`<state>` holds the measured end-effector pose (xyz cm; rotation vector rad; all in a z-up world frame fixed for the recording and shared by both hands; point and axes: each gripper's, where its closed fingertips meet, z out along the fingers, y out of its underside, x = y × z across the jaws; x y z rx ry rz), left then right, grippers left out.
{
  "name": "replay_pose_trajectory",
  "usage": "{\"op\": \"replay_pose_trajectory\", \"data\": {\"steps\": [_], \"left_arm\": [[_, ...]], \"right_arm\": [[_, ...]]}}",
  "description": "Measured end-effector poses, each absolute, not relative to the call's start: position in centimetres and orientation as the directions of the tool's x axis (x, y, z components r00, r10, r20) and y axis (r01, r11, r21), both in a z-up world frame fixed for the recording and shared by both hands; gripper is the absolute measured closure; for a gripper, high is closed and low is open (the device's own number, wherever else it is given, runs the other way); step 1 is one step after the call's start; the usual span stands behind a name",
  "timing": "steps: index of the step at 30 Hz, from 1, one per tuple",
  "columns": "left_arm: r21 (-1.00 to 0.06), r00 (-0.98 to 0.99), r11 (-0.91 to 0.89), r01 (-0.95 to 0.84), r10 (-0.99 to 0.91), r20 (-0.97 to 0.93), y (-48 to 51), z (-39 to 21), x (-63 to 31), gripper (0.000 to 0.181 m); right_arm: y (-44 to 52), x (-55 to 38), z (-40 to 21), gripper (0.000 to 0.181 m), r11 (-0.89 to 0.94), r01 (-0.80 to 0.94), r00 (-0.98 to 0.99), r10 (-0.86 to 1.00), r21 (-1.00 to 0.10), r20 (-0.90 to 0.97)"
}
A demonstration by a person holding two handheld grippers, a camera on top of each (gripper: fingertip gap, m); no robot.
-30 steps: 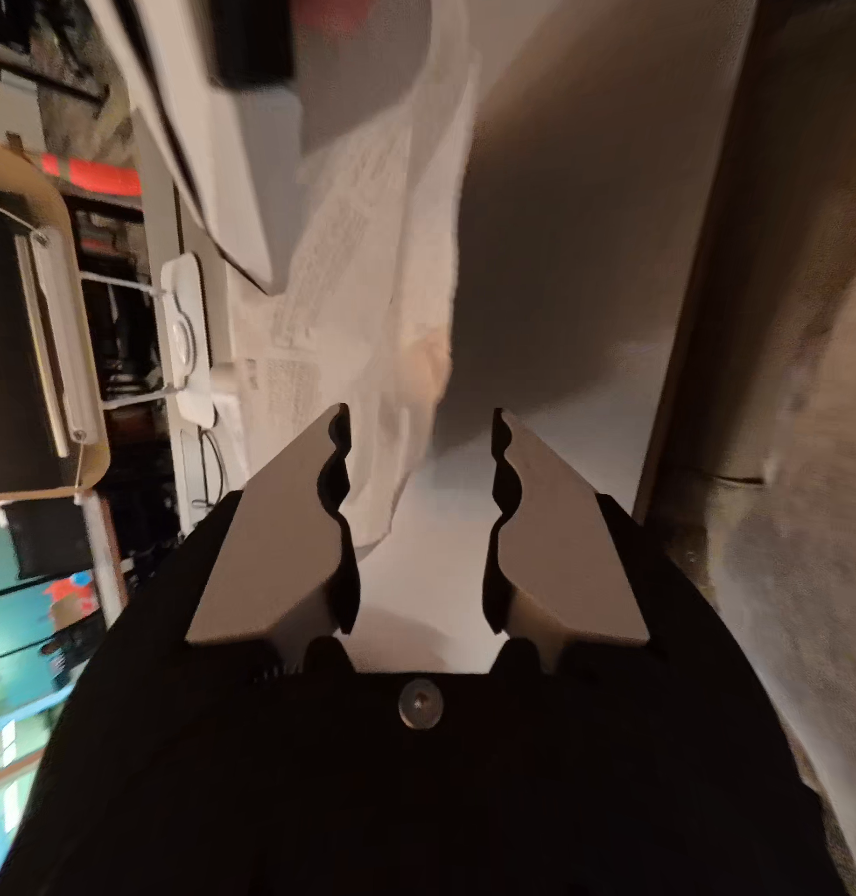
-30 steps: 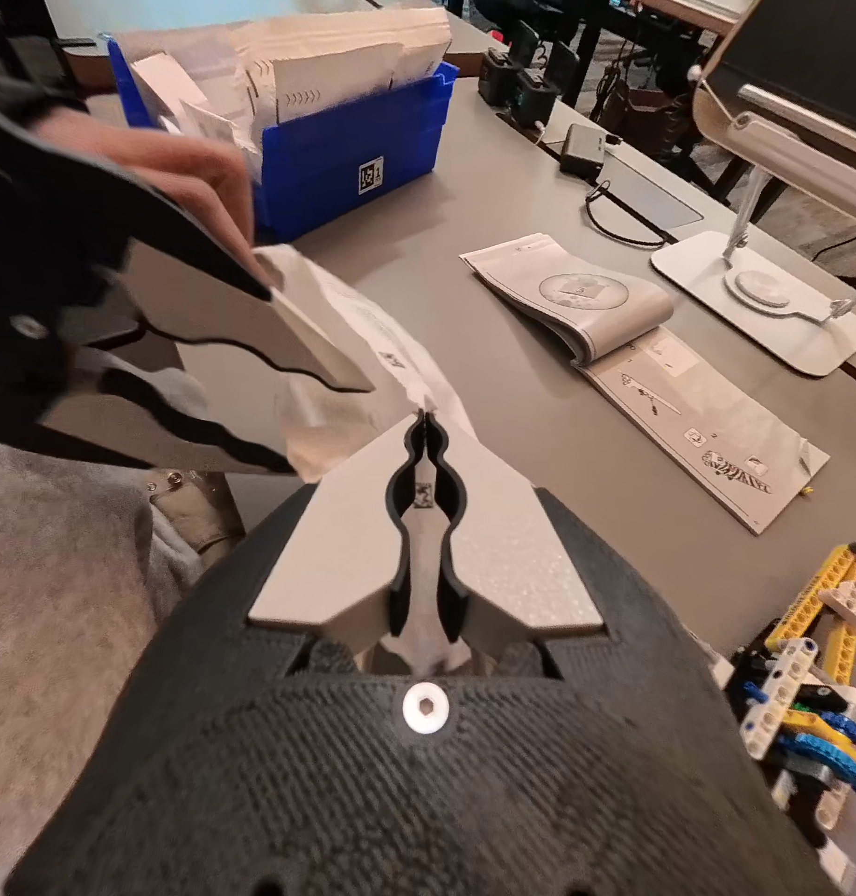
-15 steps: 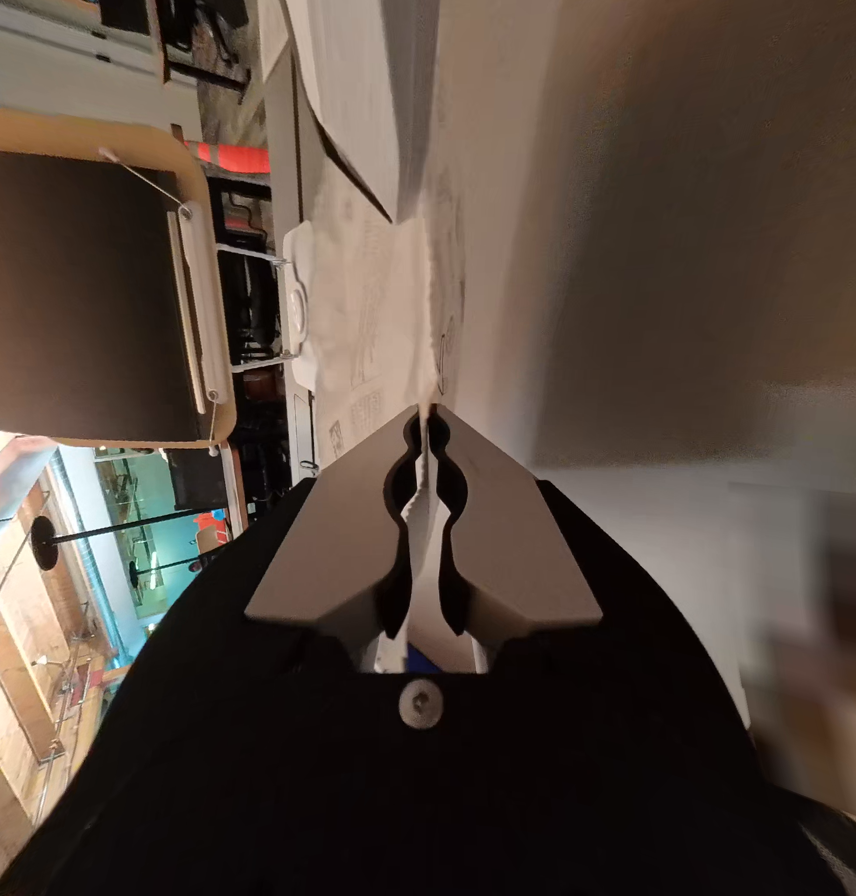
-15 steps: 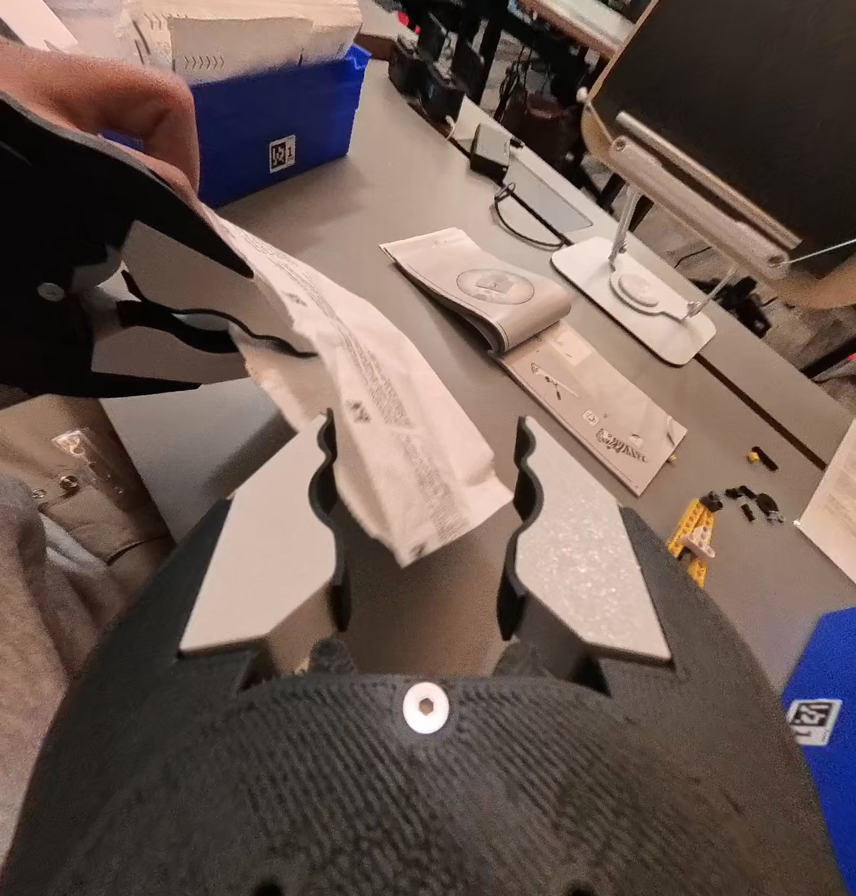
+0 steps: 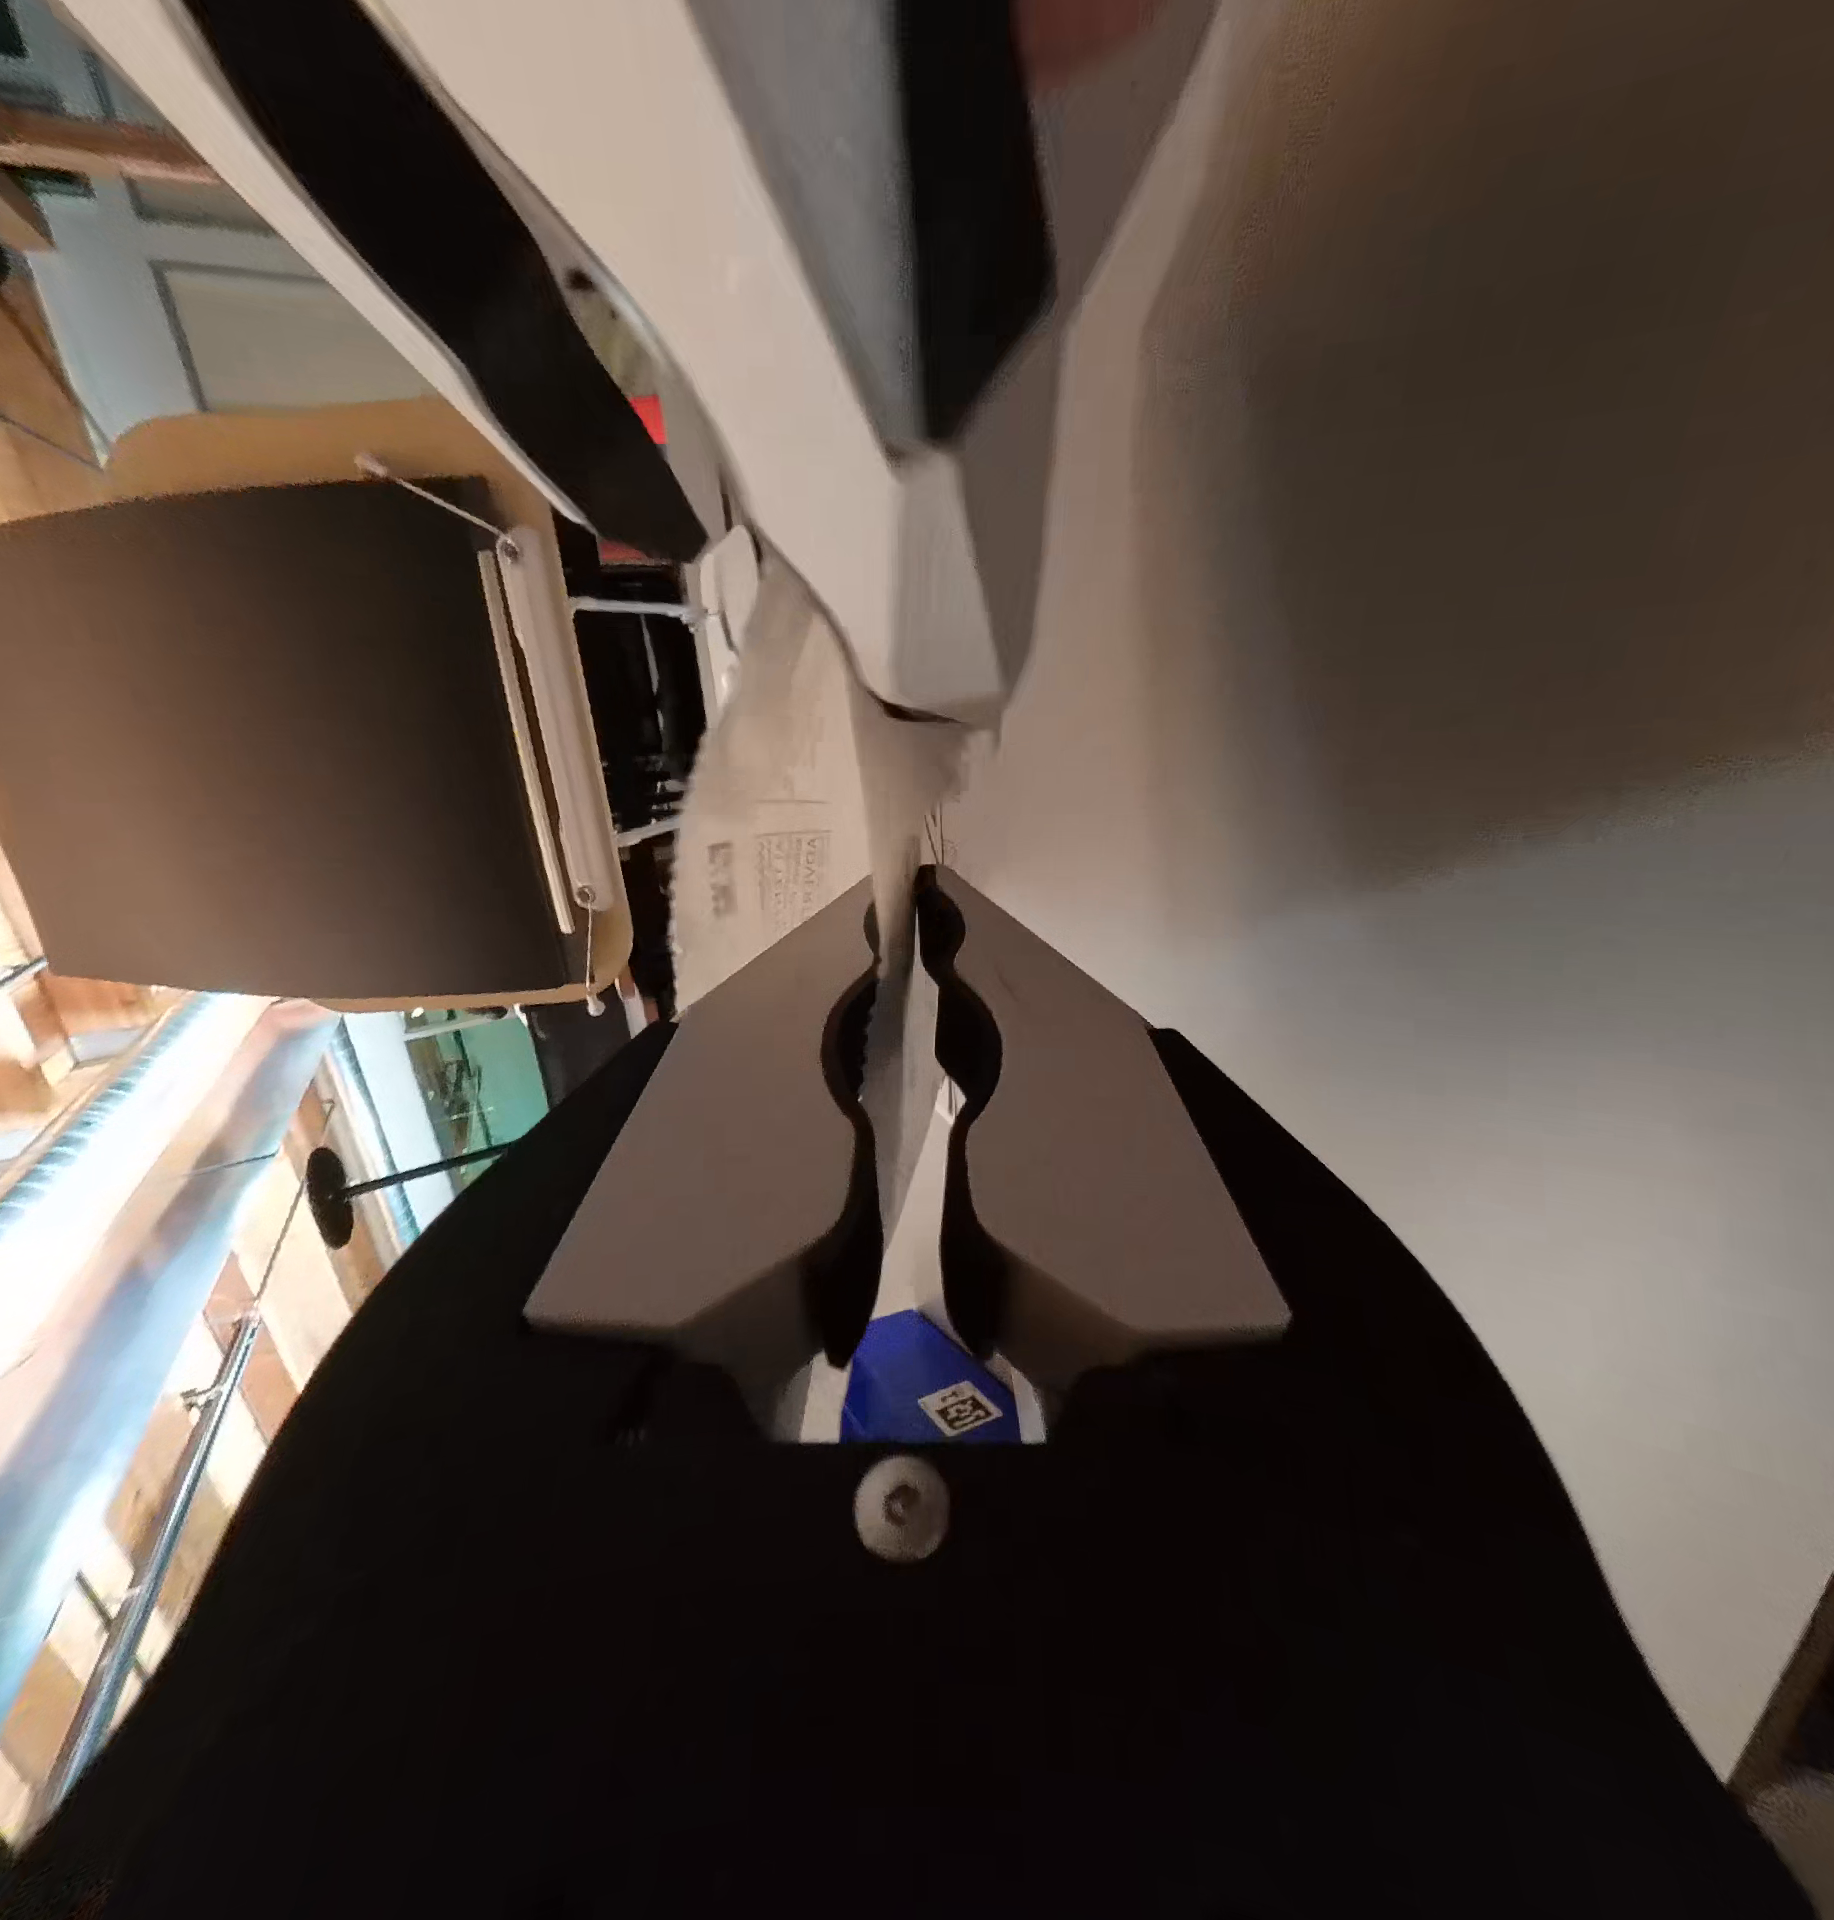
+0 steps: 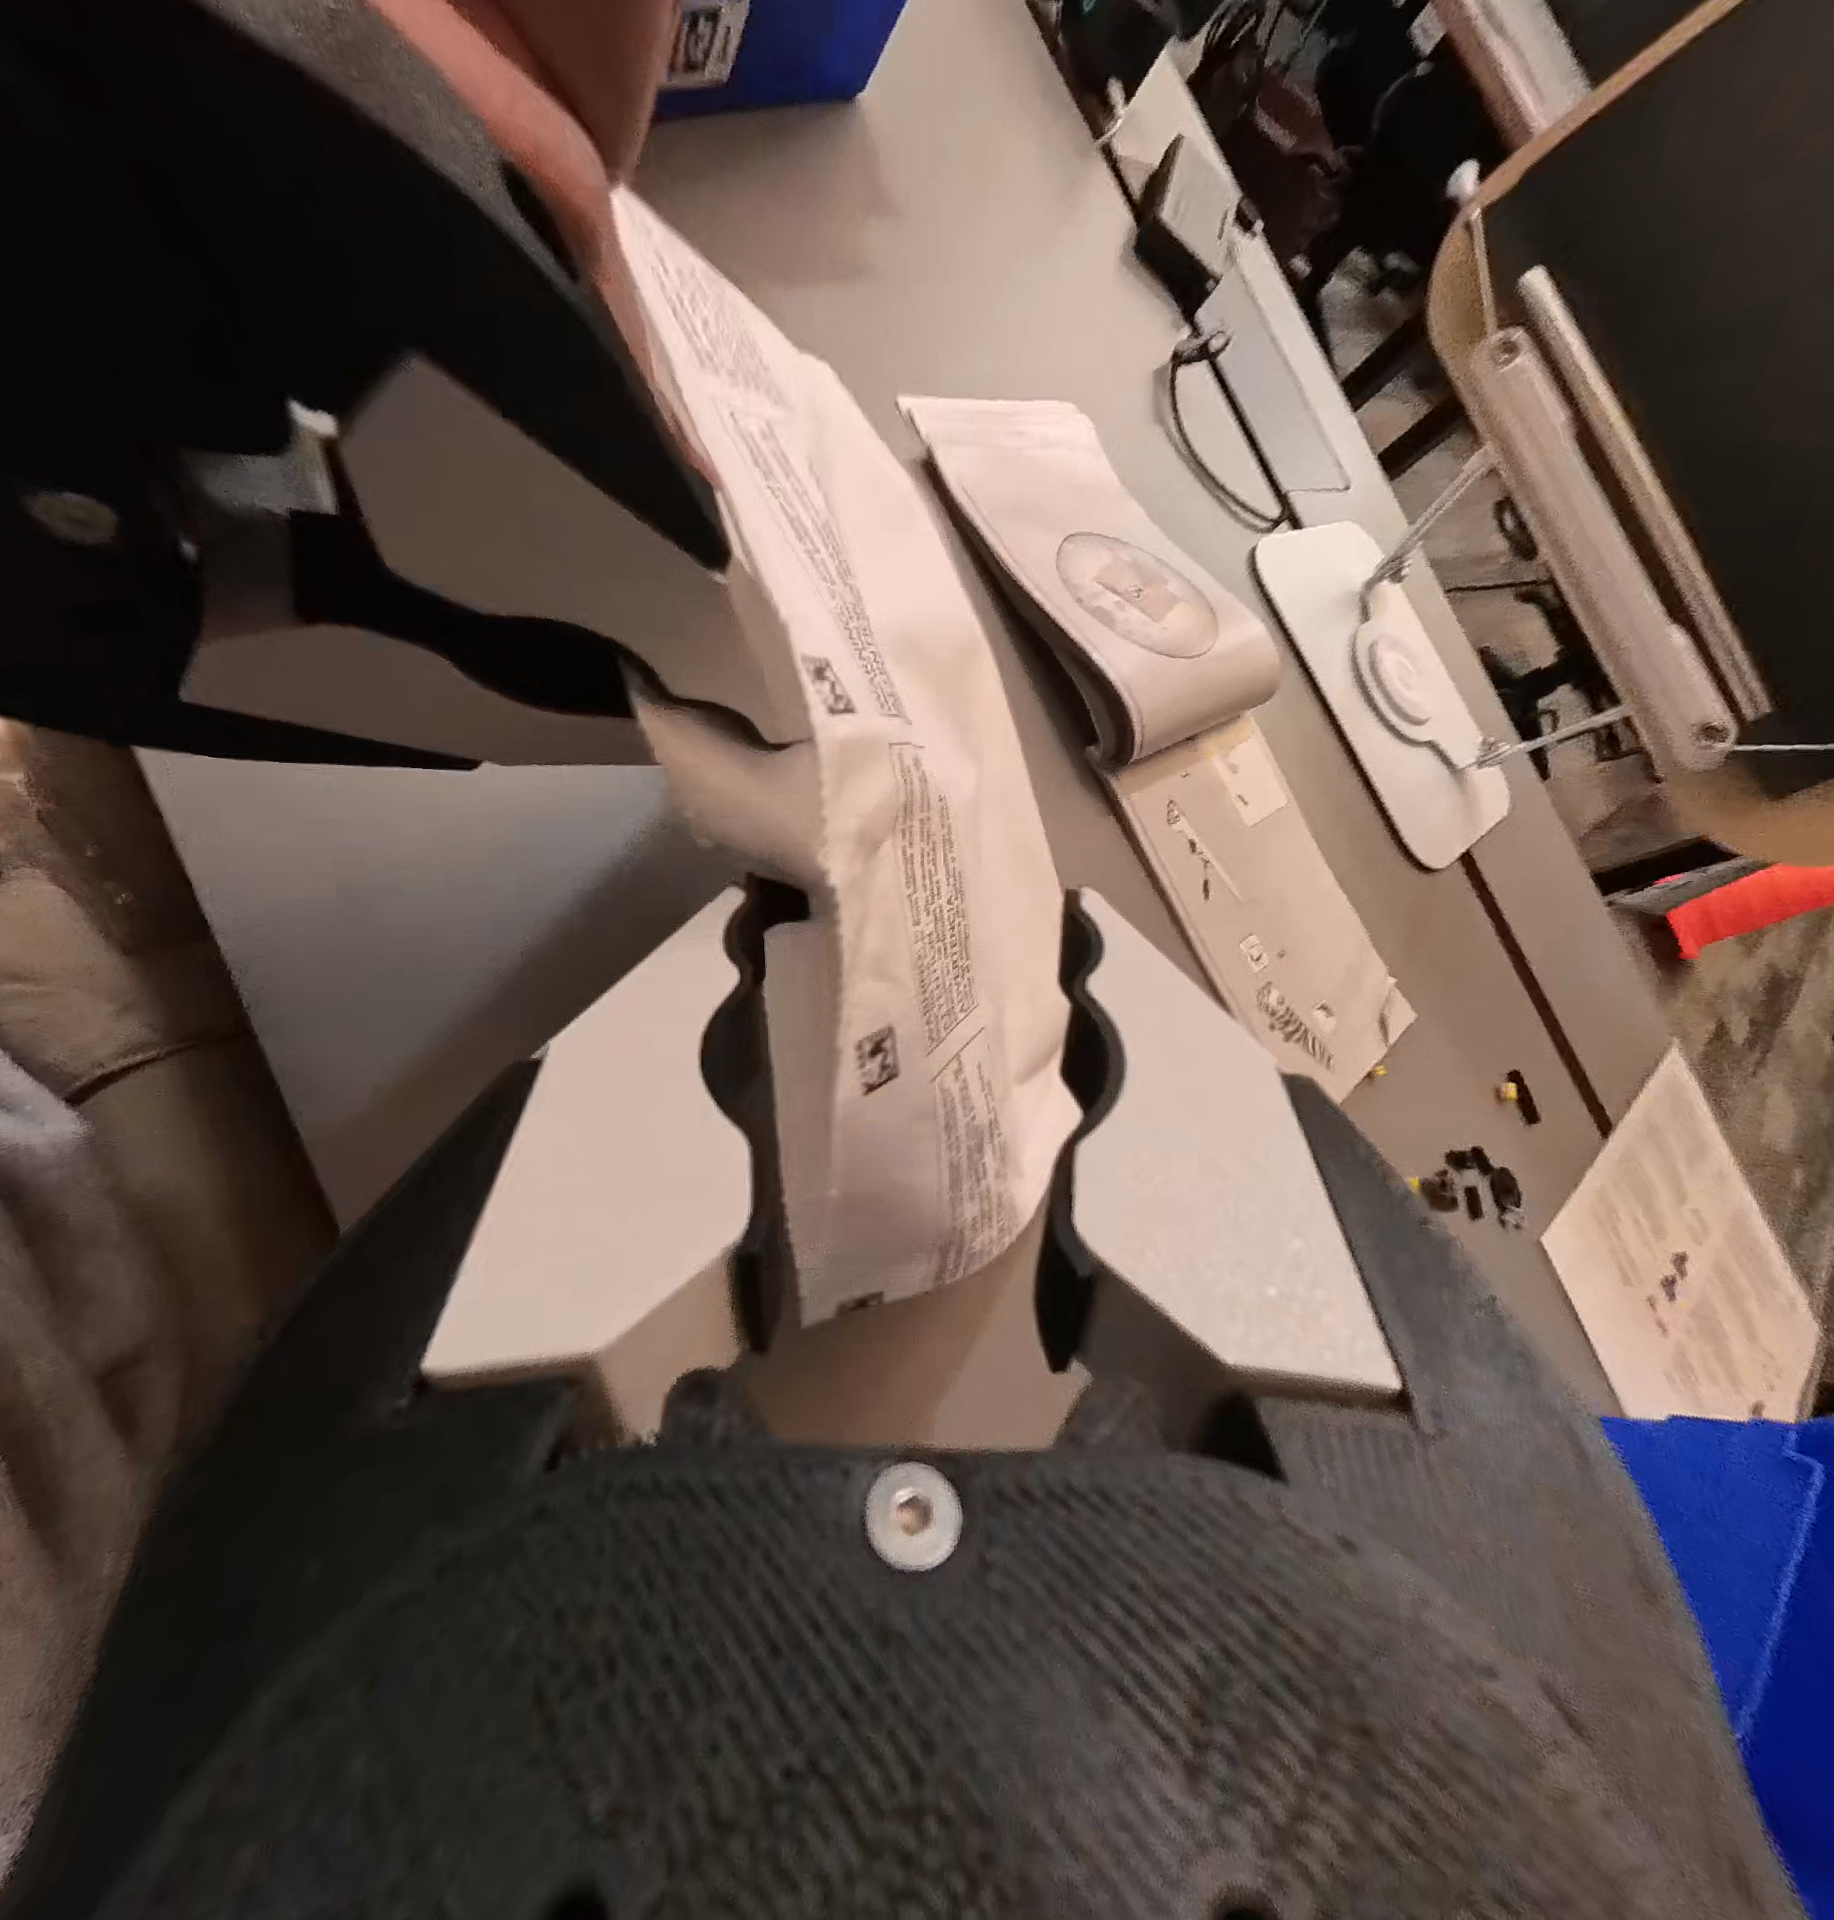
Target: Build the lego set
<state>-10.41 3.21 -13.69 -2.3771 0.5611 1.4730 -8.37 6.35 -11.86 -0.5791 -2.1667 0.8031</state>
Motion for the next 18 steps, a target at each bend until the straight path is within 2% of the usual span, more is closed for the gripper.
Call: {"op": "replay_pose_trajectory", "data": {"steps": [4, 9, 14, 16, 18], "left_arm": [[-0.035, 0.396, -0.869, -0.493, -0.189, -0.898, 3.0, -13.9, -10.2, 0.181], [-0.020, 0.386, -0.871, -0.491, -0.197, -0.901, 3.1, -14.1, -10.1, 0.181], [-0.014, 0.381, -0.871, -0.491, -0.200, -0.903, 2.6, -14.5, -9.9, 0.181], [-0.028, 0.378, -0.866, -0.499, -0.189, -0.906, 2.9, -14.2, -9.4, 0.181], [-0.047, 0.374, -0.866, -0.498, -0.166, -0.913, 3.3, -13.7, -9.2, 0.181]], "right_arm": [[6.3, -8.0, -8.8, 0.134, 0.579, 0.123, -0.613, 0.683, -0.806, 0.397], [5.9, -8.0, -10.4, 0.132, 0.687, 0.134, -0.616, 0.623, -0.714, 0.483], [5.4, -6.4, -6.7, 0.134, 0.565, 0.087, -0.635, 0.666, -0.820, 0.391], [5.4, -6.6, -7.5, 0.132, 0.621, 0.092, -0.624, 0.645, -0.778, 0.441], [5.5, -7.1, -9.7, 0.127, 0.717, 0.116, -0.613, 0.596, -0.688, 0.518]]}}
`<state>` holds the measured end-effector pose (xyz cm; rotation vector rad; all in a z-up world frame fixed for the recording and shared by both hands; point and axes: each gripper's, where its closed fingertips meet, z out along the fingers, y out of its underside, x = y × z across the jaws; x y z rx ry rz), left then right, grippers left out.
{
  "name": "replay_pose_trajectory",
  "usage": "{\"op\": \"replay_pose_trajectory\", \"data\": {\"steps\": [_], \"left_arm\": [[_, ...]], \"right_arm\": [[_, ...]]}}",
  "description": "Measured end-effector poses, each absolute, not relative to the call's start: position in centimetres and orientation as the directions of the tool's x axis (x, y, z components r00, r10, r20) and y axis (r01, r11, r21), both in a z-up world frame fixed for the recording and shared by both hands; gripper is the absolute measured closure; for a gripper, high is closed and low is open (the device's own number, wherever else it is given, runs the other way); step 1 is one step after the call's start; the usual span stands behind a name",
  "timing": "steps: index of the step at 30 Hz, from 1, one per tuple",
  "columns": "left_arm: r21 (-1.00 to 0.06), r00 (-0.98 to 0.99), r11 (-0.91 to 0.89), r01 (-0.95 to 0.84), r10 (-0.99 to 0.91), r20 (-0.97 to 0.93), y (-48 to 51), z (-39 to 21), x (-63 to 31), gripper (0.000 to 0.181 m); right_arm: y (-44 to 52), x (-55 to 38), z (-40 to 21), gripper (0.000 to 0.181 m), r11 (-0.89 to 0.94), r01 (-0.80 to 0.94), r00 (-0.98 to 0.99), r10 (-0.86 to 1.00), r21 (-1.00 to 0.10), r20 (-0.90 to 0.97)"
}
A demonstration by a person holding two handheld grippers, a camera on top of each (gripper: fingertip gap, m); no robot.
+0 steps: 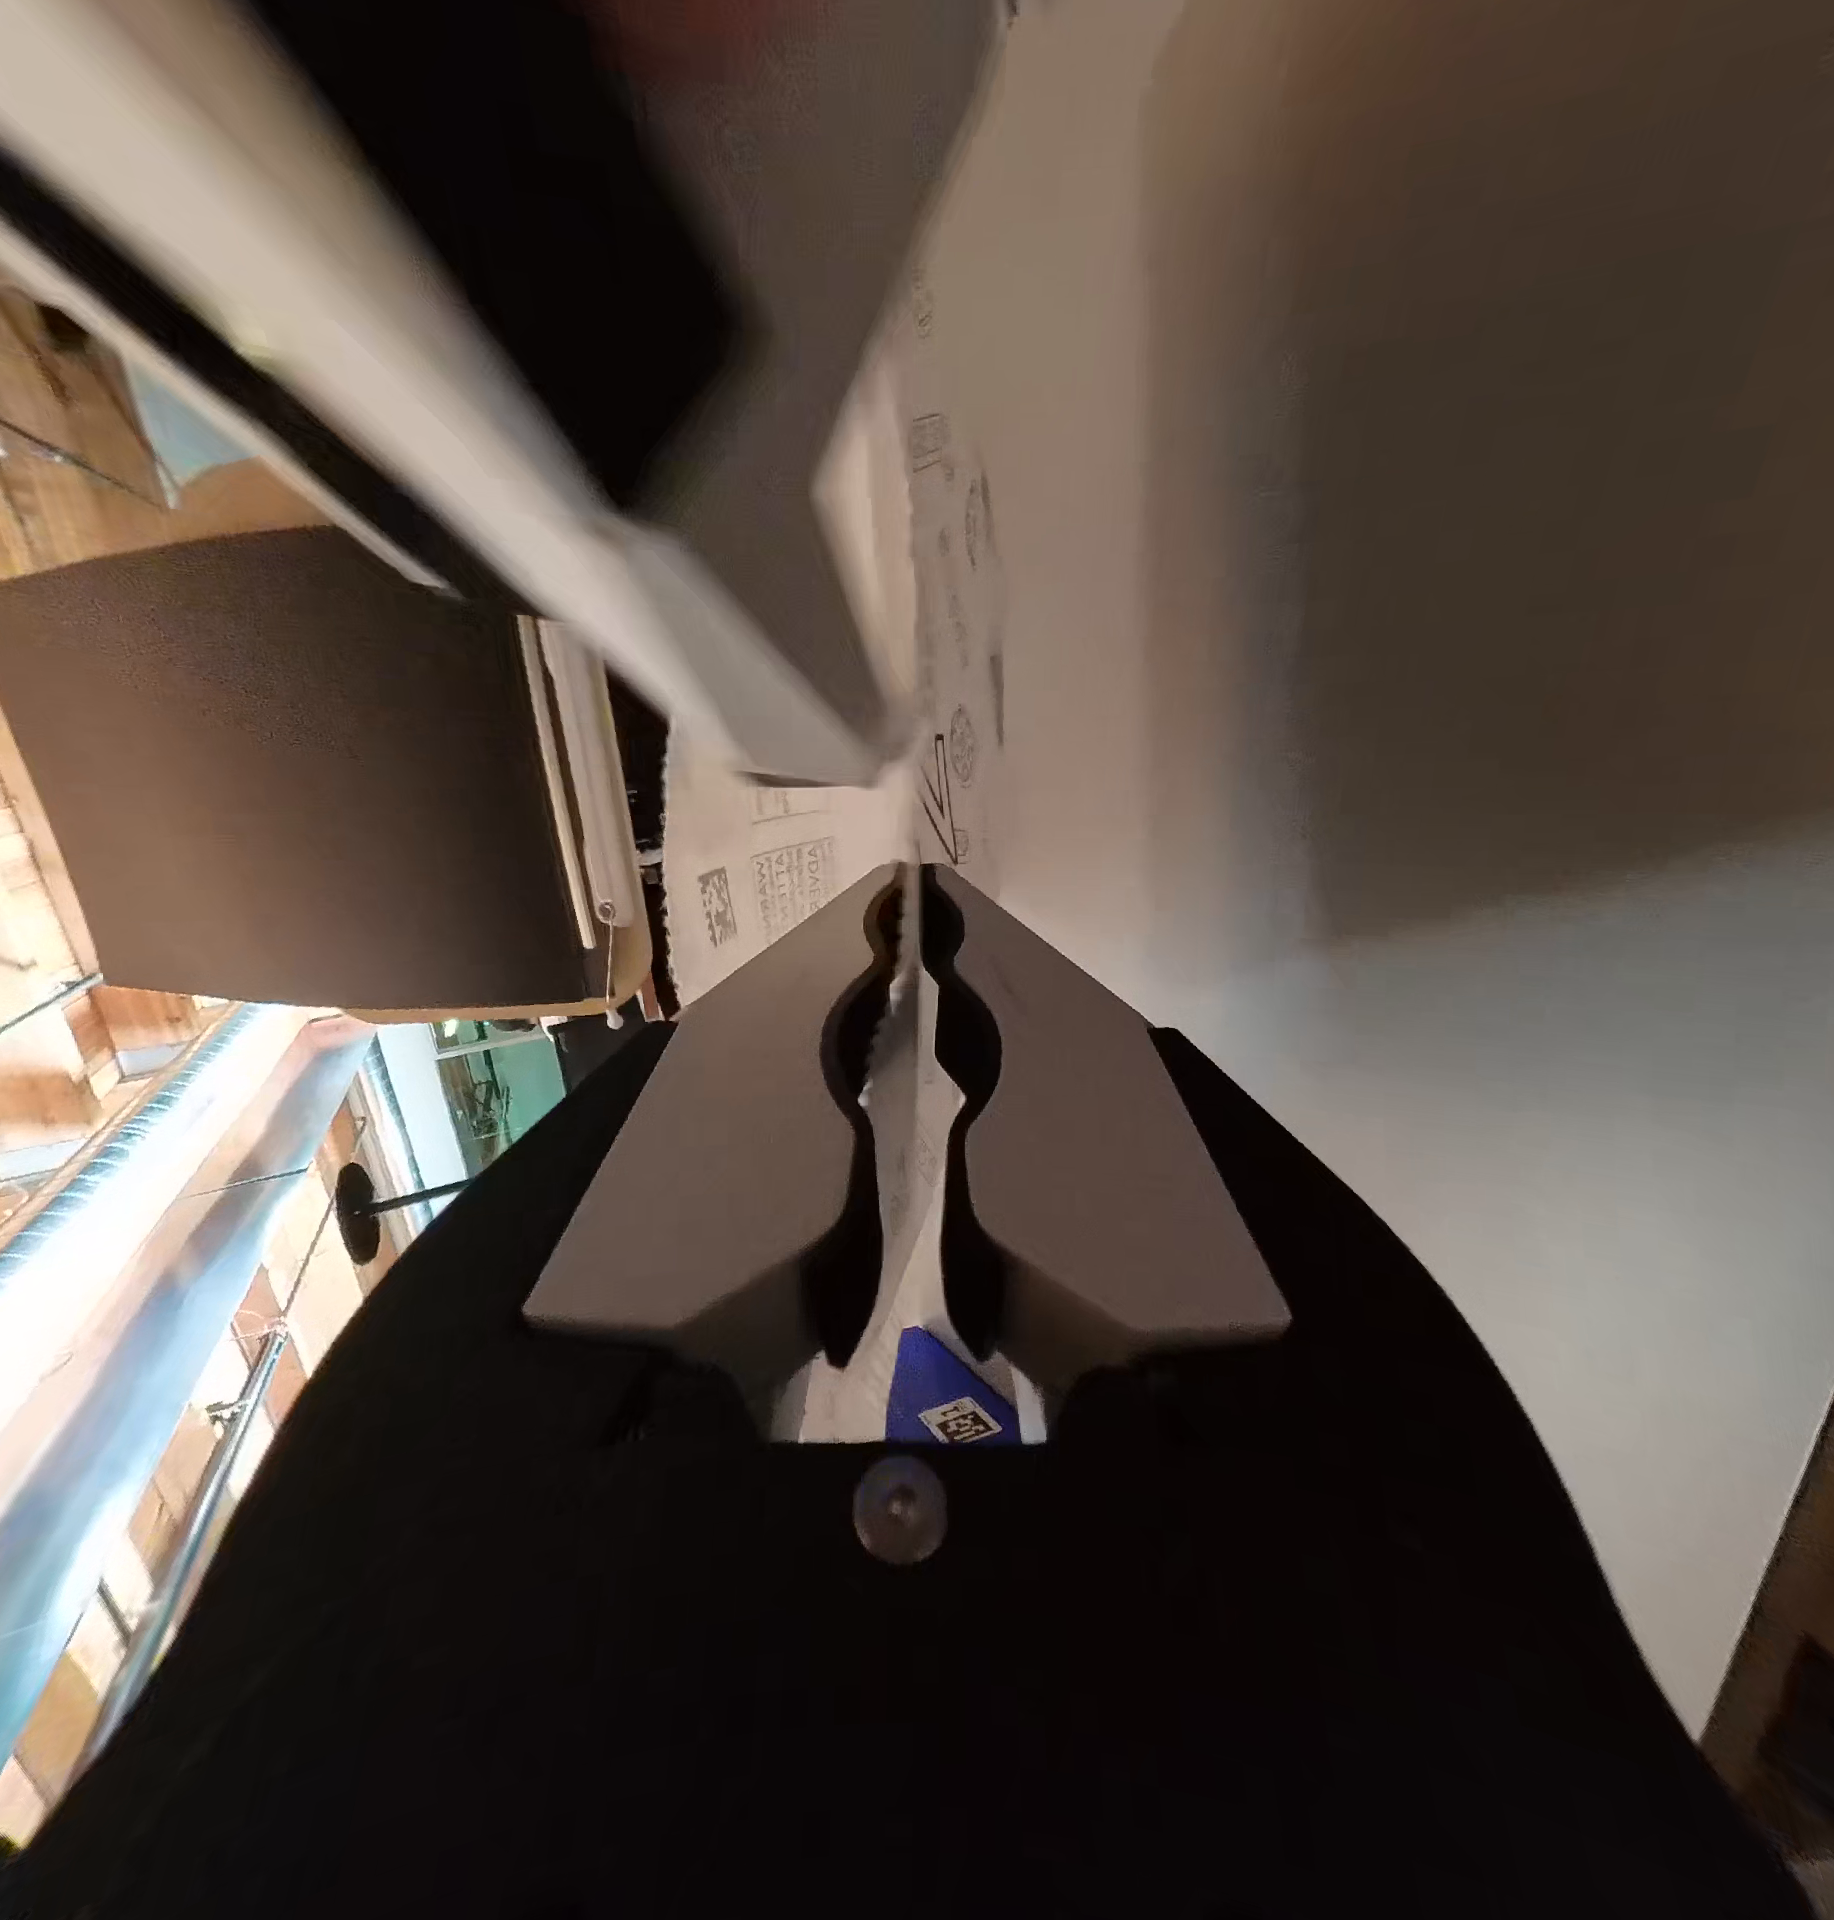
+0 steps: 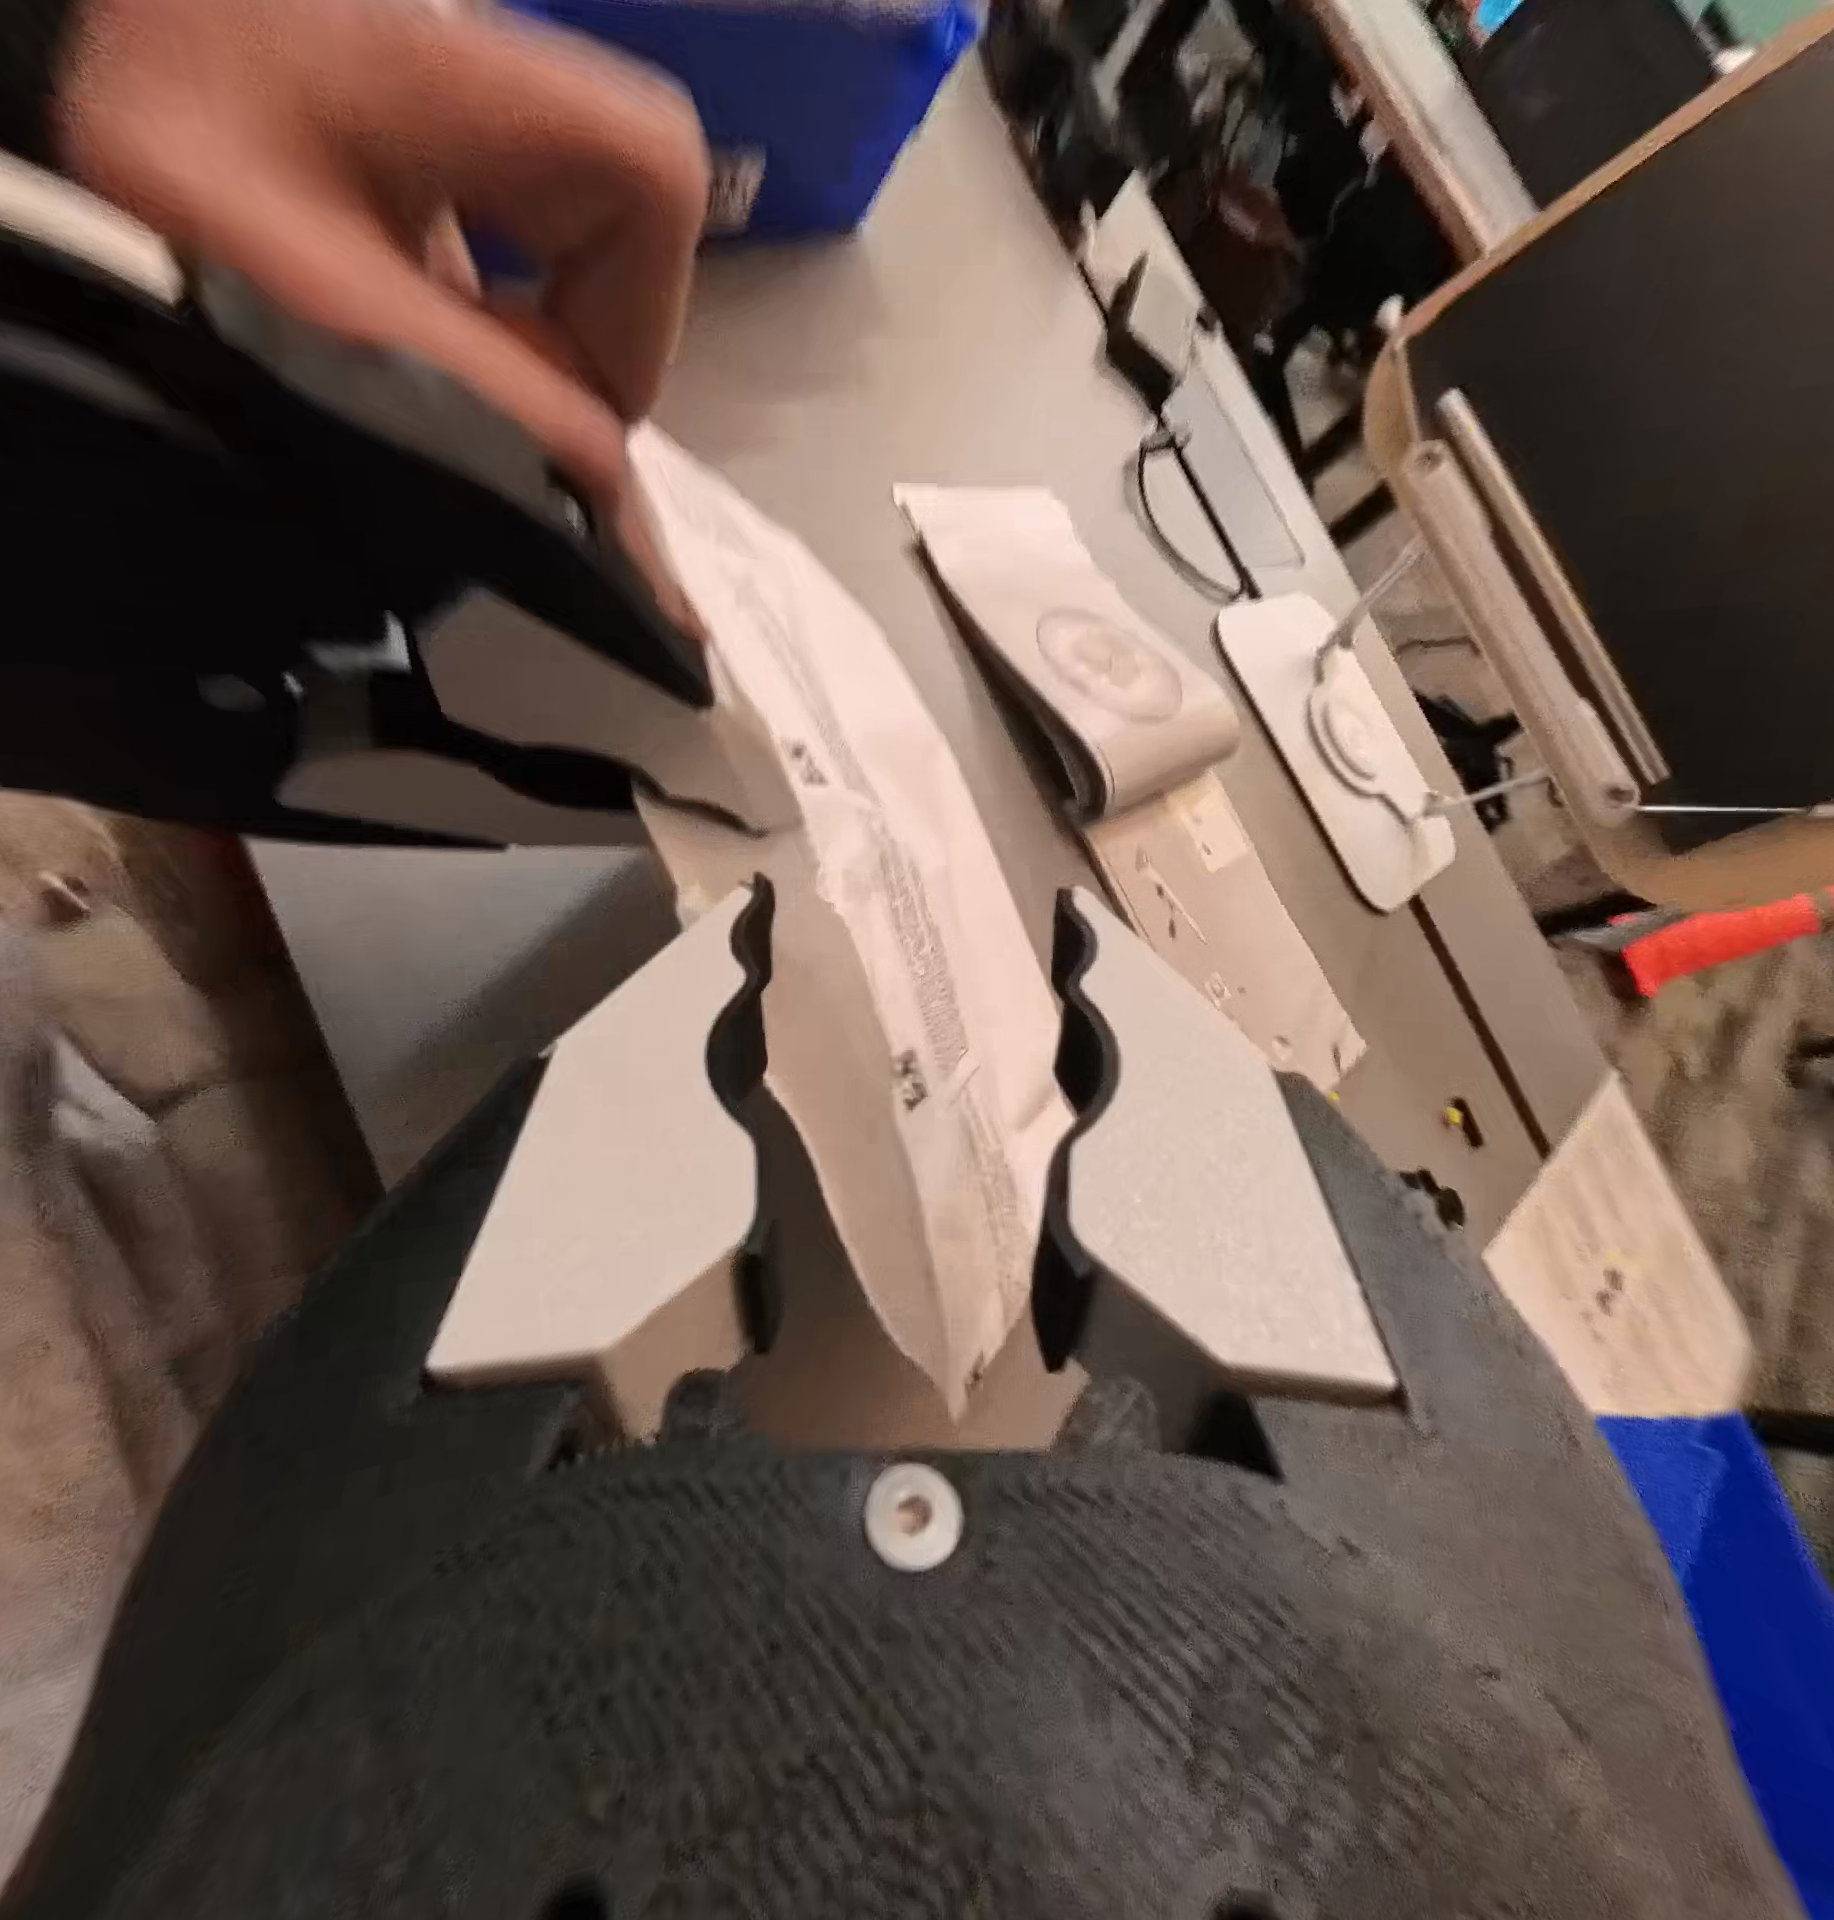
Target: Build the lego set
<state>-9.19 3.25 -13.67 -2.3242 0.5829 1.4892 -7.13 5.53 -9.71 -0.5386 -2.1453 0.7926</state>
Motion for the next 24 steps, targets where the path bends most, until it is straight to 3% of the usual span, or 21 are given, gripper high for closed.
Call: {"op": "replay_pose_trajectory", "data": {"steps": [6, 9, 13, 16, 20, 22, 24], "left_arm": [[-0.047, 0.338, -0.825, -0.563, -0.177, -0.924, 4.0, -13.1, -7.2, 0.181], [-0.016, 0.314, -0.821, -0.571, -0.200, -0.928, 4.1, -13.4, -6.7, 0.181], [0.011, 0.279, -0.795, -0.606, -0.225, -0.934, 4.1, -13.7, -6.0, 0.181], [0.015, 0.263, -0.749, -0.662, -0.251, -0.932, 4.5, -14.2, -4.7, 0.181], [0.001, 0.285, -0.725, -0.689, -0.272, -0.919, 4.4, -15.1, -3.6, 0.181], [-0.048, 0.393, -0.701, -0.712, -0.341, -0.854, 4.3, -17.1, -1.6, 0.181], [0.017, 0.340, -0.690, -0.724, -0.378, -0.861, 4.4, -17.5, -1.2, 0.181]], "right_arm": [[5.9, -8.7, -10.4, 0.135, 0.766, 0.106, -0.517, 0.587, -0.634, 0.623], [6.1, -9.2, -11.8, 0.137, 0.840, 0.121, -0.496, 0.512, -0.528, 0.701], [6.6, -9.4, -13.5, 0.154, 0.921, 0.125, -0.492, 0.380, -0.368, 0.783], [6.3, -9.1, -14.6, 0.172, 0.940, 0.117, -0.552, 0.330, -0.320, 0.766], [6.4, -9.0, -15.6, 0.179, 0.965, 0.105, -0.615, 0.253, -0.241, 0.747], [7.3, -10.6, -14.2, 0.181, 0.951, 0.129, -0.580, 0.303, -0.282, 0.756], [7.5, -11.6, -12.0, 0.181, 0.845, 0.216, -0.615, 0.507, -0.490, 0.604]]}}
